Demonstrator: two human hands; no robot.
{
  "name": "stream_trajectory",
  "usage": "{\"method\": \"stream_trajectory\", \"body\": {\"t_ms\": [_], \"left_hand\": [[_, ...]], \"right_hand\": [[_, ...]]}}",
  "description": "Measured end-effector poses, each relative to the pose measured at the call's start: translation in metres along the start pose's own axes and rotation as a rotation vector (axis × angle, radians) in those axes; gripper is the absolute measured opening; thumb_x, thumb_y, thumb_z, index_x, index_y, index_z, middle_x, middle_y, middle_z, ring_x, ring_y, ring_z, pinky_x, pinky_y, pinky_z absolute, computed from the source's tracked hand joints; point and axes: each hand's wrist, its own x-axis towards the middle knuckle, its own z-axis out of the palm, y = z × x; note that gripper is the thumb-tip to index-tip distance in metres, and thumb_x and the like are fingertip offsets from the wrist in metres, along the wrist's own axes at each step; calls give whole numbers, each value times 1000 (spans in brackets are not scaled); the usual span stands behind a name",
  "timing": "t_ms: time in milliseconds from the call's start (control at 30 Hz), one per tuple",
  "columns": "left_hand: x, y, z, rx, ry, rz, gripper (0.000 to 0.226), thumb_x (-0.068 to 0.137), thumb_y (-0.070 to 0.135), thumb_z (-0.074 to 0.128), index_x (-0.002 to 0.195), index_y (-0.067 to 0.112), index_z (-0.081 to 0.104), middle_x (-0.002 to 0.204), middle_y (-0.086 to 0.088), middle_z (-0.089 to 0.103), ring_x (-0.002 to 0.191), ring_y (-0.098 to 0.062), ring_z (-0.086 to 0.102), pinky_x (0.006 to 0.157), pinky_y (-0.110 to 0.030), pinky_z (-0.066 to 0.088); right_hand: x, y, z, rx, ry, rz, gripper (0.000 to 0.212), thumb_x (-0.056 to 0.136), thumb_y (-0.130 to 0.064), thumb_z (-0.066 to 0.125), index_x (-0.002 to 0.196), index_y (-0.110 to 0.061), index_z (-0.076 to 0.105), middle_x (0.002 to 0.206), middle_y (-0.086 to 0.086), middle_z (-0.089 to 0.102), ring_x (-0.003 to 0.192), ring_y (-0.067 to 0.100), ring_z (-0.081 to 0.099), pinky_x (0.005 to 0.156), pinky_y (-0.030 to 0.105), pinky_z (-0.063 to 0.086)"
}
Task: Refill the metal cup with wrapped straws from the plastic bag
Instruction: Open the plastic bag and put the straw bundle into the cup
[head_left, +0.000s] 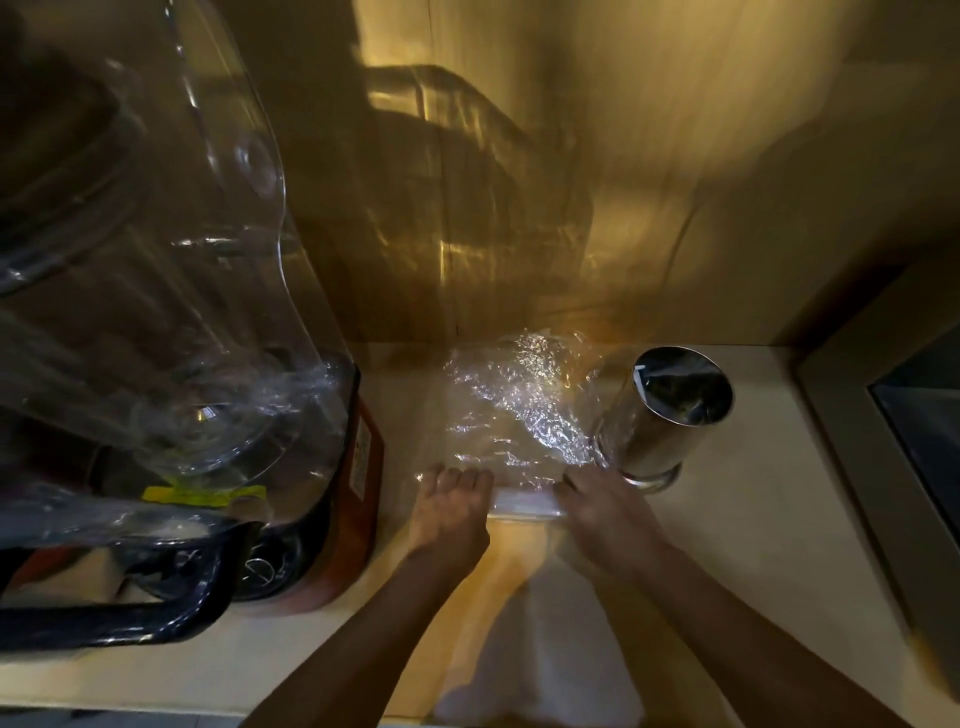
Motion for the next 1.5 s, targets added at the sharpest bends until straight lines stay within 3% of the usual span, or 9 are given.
{"method": "stream_trajectory", "body": {"t_ms": [200,300,467,667,767,867,1000,1200,1500], "left_hand": [[-55,6,29,-74,44,137,37,57,33,67,91,18,66,89,0,68,82,-21,67,91,-35,41],[-64,6,31,-169,55,94,37,71,49,49,92,22,64,90,3,68,83,-18,66,77,-28,51],[-46,-1,35,-239,-55,132,54,88,47,39,137,25,32,151,2,32,139,-16,24,111,-32,16],[-59,-1,60,-191,-149,182,64,90,57,28,146,30,10,157,4,16,144,-15,8,119,-36,1],[-66,2,61,-234,-105,160,60,89,53,37,142,29,28,149,5,37,139,-13,28,116,-33,5],[-70,8,53,-232,-35,155,52,76,53,59,122,28,57,122,10,65,114,-10,59,103,-29,20],[-70,6,51,-252,-95,174,58,80,53,50,133,30,43,137,9,50,127,-12,43,107,-30,15],[-36,2,-5,-286,-435,192,56,87,49,48,135,22,38,140,-6,48,126,-25,46,103,-38,37],[31,44,-111,70,300,700,31,85,23,49,113,16,59,124,-7,61,120,-26,51,105,-39,32]], "right_hand": [[-53,-16,34,90,-25,-128,28,62,-33,64,85,-16,64,81,1,65,72,22,60,72,31,33],[-54,-15,27,131,-191,-94,32,71,-47,60,86,-20,65,84,0,67,77,20,63,75,30,40],[-40,-17,13,501,-295,236,17,86,-31,51,91,-19,62,97,4,67,92,23,60,75,30,42],[-29,-10,15,483,-2,698,33,82,-13,57,115,-9,56,113,13,57,107,30,54,95,39,41],[-18,-11,6,826,73,1105,58,71,-10,72,124,-10,47,115,18,57,107,37,55,92,51,45],[-11,-12,1,1546,117,1257,44,71,9,67,109,-8,51,79,13,66,66,27,65,55,39,55],[-12,-5,5,1480,4,1163,16,72,15,61,67,0,64,35,-5,57,32,5,51,35,12,38],[-7,-9,3,1380,100,1000,20,73,19,56,64,2,62,61,9,56,56,13,52,53,25,42],[14,-6,-29,1134,87,617,40,75,15,55,58,-22,60,57,-13,59,58,-4,48,56,16,39]]}}
